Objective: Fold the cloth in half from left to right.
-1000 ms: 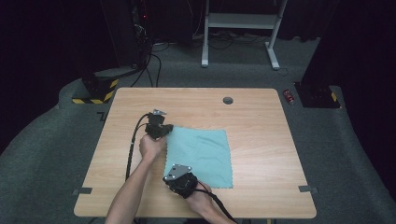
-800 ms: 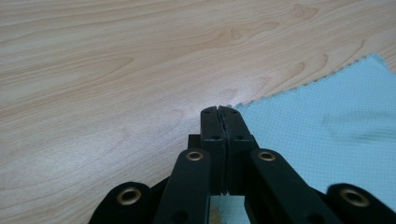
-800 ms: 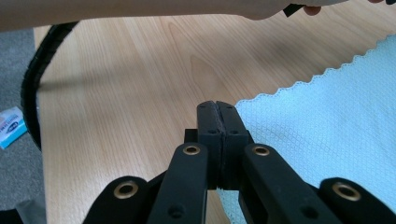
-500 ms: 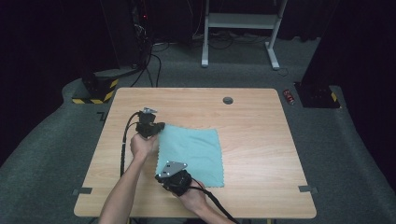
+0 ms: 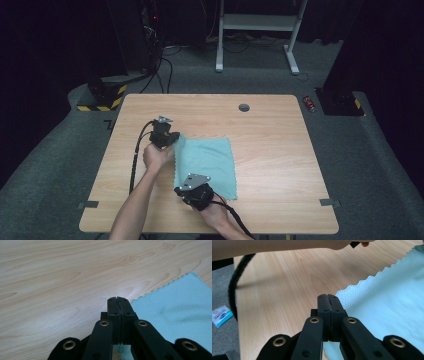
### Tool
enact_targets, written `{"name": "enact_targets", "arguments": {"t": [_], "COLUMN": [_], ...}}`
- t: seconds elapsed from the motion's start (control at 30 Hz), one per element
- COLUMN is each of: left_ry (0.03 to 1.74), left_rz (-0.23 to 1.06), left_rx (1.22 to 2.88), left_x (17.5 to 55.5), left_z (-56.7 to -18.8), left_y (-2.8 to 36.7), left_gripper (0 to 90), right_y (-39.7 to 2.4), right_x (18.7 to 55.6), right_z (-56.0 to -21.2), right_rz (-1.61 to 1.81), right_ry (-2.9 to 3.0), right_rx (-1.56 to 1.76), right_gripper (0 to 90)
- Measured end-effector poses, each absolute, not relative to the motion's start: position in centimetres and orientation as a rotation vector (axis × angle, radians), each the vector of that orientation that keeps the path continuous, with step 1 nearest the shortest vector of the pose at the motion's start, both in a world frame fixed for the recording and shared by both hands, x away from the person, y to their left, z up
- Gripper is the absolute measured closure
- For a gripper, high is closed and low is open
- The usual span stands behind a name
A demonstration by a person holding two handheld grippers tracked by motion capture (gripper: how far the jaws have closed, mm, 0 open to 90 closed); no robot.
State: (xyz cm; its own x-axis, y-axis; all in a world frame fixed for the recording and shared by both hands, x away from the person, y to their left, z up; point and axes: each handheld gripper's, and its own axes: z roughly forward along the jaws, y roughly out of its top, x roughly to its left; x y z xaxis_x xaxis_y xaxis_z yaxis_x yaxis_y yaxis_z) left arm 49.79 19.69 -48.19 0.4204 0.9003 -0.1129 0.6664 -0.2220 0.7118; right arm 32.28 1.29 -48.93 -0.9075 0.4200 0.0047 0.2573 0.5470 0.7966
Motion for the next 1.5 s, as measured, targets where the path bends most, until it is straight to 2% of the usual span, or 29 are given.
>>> {"name": "enact_targets", "arguments": {"t": [0.5,0.93,1.5], "left_ry": [1.216,1.191,1.124], "left_rz": [0.384,0.371,0.343], "left_rx": [2.038,2.062,2.085], "left_x": [51.2,51.9,52.3], "left_z": [-48.8,-49.1,-49.3], "left_y": [13.4,10.3,6.6], "left_gripper": [89.0,89.0,88.8], "right_y": [-4.9,-10.0,-12.5], "right_x": [32.0,32.0,31.4], "right_z": [-50.5,-50.6,-51.1], "right_rz": [1.209,1.192,1.183], "right_ry": [2.534,2.465,2.437], "right_rx": [0.707,0.829,0.889], "right_gripper": [89.8,89.9,89.8]}}
